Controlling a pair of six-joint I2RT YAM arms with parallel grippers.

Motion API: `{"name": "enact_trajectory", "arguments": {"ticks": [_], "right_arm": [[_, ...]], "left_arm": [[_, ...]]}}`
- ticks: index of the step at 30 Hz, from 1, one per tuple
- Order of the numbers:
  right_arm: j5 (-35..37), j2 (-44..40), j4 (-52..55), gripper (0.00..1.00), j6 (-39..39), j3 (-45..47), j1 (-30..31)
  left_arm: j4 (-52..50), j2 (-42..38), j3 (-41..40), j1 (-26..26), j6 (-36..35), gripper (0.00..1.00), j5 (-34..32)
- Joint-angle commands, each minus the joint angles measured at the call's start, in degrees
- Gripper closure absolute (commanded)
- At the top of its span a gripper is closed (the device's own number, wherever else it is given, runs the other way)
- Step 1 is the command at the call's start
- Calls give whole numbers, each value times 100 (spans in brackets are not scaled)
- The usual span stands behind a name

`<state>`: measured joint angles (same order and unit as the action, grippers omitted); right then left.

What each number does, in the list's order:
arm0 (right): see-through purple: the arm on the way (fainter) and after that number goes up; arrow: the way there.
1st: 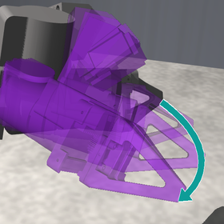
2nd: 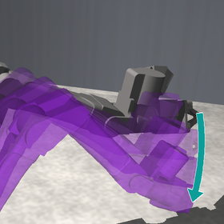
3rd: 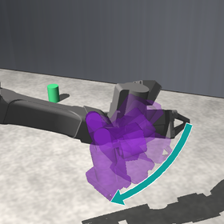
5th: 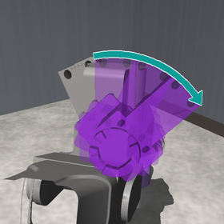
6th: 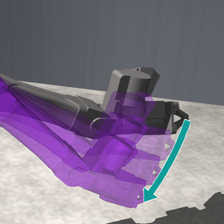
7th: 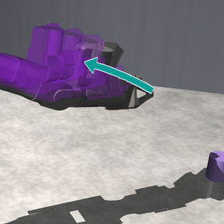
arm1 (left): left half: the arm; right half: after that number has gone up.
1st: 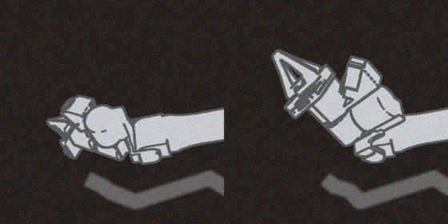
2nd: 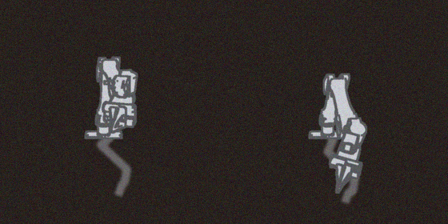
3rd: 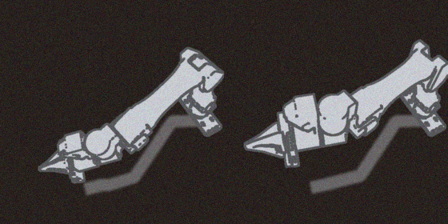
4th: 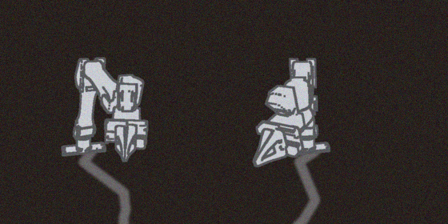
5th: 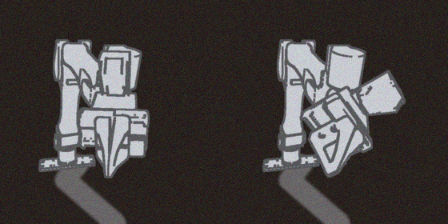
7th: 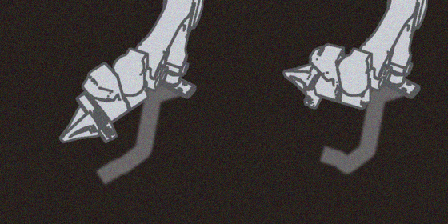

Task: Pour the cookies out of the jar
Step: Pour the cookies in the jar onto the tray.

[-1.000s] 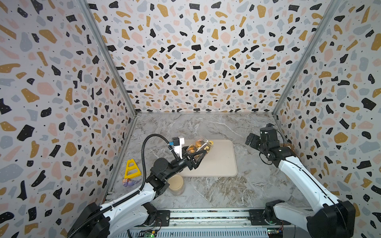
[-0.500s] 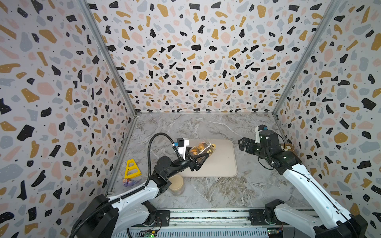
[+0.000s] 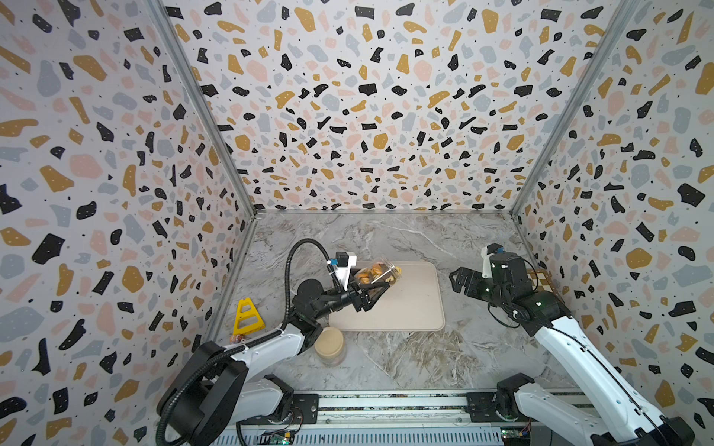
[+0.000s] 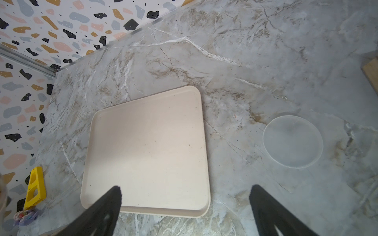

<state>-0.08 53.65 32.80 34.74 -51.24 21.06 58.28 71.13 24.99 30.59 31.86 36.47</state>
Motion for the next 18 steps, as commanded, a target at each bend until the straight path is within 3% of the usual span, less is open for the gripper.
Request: {"name": "enact_trajectory", "arguments": {"ticks": [1,8,18], "right_arm": [[-91,-160,122,0,76,79,-62],[-186,-219,239,0,0,130,-211],[-440,-291,341,0,-178,141,-670]], "left_arm": [[201,90,216,-18,-630,100,394],[774,947,334,-166,-491,100,648],[792,1884,771,-158,-582,100,980]]}}
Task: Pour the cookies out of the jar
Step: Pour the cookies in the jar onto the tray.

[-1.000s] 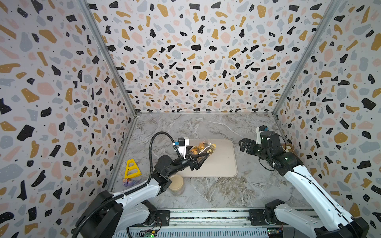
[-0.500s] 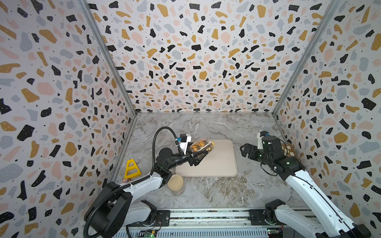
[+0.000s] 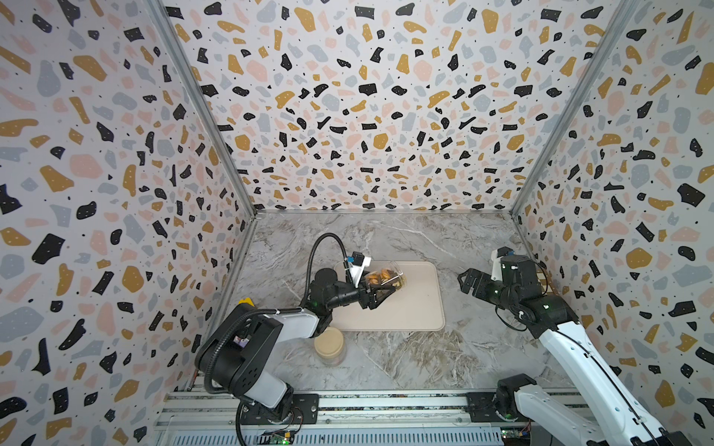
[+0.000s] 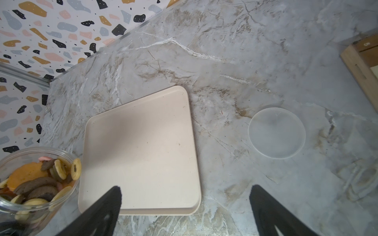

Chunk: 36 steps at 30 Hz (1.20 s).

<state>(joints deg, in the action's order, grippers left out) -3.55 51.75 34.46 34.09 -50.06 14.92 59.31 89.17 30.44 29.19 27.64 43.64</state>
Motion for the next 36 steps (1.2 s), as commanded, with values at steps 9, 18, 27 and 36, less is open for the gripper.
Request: {"name": "enact_trajectory", "arguments": {"ticks": [9,18,27,36], "right_arm": [[-172,-119,237,0,-166,-23,-195],[-219,-181,237,0,-187,115,-299],[-301,-230,228,0,-209,190,-410],[-356,-301,307,0,-207,190,-502]], "left_arm": [[89,540,440,-14,-585,100,343],[-1016,957,850,95,-1028,100,-87],[-1499,1190,1032,249,-1232,100,-307],[-1940,1419,1265,410,-1307,100,-447]]}}
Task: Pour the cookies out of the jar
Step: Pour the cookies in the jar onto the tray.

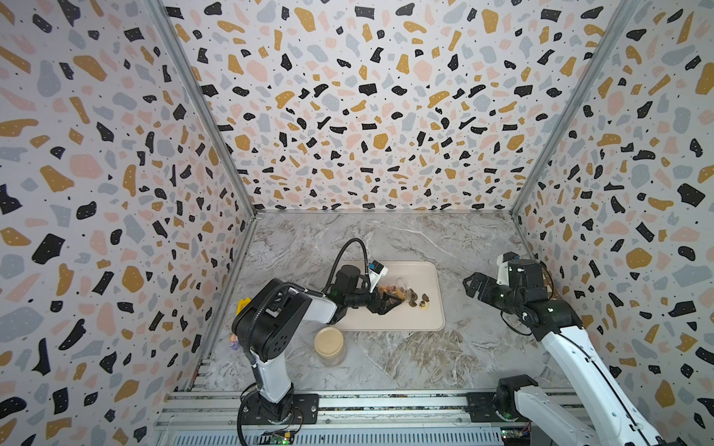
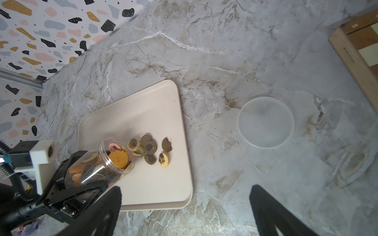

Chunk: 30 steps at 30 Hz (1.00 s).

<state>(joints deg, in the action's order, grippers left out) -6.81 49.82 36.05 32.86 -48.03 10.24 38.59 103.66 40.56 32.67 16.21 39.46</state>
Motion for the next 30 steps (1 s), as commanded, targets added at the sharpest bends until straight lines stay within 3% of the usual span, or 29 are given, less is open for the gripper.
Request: {"name": "enact_trajectory", "arguments": {"ticks": [1,17,25,30], "right_arm": [[-45,-111,154,0,-87,-13,-40],[-154,-144,189,0,58,-19,-38],[-172,-148,193,0,113,-31,-40],[-181,-153,205,0,124,-61,-45]], "left_arm": [[82,-17,267,81,-181,100,-68],[-1714,13,807,205,-410,100,-435],[-2755,55,1283,328,-336,100,-964],[-2556,-20,1166,337,-175,100,-928]]}}
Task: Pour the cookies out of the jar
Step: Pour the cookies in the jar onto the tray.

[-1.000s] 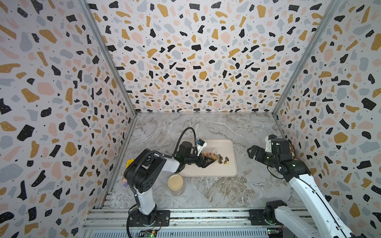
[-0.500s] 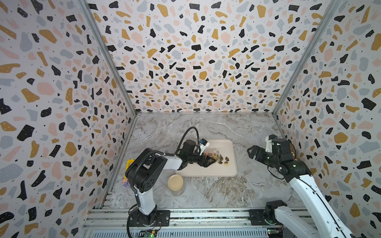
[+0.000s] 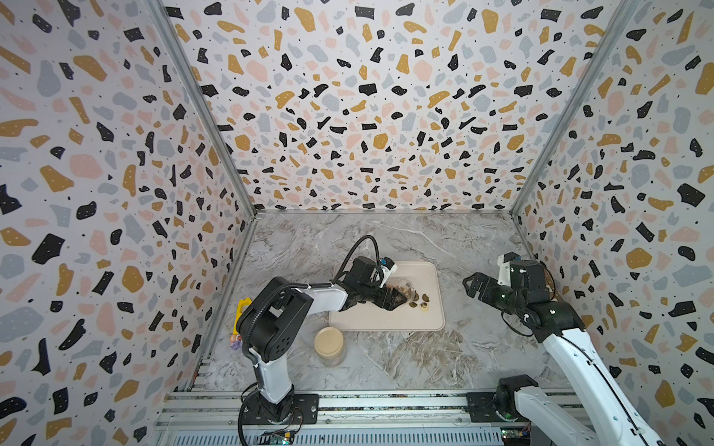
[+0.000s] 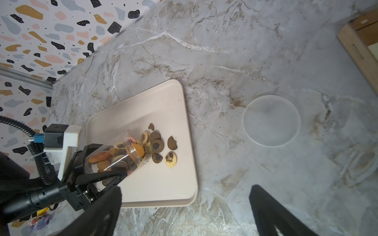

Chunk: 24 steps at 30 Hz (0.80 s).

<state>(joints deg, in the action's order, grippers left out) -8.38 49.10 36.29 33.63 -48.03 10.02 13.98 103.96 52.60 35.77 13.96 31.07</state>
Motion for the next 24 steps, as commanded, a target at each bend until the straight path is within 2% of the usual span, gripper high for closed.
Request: {"name": "enact_trajectory", "arguments": {"ticks": [1,7,14,24], "right_arm": [[-17,-93,185,0,47,-71,-20],[-27,-78,183,0,54,-48,-22],[-23,-105,194,0,65,-46,-26],[-22,-73,211,0,47,-101,-27]], "left_arm": [[36,-120,-122,27,90,100,-76],[236,-400,-323,35,108,100,-101],[400,-370,-362,79,239,100,5],[356,-225,-2,320,416,100,-125]]}}
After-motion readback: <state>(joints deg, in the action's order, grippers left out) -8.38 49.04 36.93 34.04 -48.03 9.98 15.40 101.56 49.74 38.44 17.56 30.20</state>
